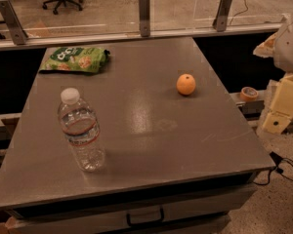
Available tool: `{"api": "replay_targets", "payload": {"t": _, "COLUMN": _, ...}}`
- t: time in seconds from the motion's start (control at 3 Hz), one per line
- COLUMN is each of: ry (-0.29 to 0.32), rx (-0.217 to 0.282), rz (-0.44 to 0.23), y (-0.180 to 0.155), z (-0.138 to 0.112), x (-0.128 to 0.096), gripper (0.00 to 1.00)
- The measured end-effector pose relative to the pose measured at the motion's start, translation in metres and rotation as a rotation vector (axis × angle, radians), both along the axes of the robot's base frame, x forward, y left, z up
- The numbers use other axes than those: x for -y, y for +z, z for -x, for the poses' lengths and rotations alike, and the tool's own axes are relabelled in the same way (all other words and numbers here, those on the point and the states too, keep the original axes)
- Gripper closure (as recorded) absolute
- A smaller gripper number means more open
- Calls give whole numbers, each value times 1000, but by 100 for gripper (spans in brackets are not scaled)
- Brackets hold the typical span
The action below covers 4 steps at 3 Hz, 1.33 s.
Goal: Knock water bottle over
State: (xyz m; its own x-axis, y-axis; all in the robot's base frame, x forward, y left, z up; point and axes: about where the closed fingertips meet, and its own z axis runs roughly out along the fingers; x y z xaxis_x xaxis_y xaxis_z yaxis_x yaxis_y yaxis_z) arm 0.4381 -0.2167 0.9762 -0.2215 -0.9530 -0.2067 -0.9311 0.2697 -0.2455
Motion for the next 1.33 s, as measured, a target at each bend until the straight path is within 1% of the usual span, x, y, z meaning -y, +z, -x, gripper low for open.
{"api": "replay_targets", "payload": {"t": 0.33, "ry": 5, "rx": 2, "rz": -13, "y": 0, "z": 0, "x": -4, "gripper": 0}}
{"api": "replay_targets", "payload": {"t": 0.67, "ry": 59, "rx": -31, "rz": -128, "y": -12, "z": 8, "x": -50, "gripper": 0}}
{"api": "replay_targets", "payload": {"t": 1.0, "ry": 167, "rx": -59, "rz": -303, "y": -27, "z": 20, "x": -137, "gripper": 0}}
{"api": "replay_targets", "payload": {"t": 1.33, "ry": 257, "rx": -68, "rz": -489, "y": -27, "z": 28, "x": -220, "gripper": 0}}
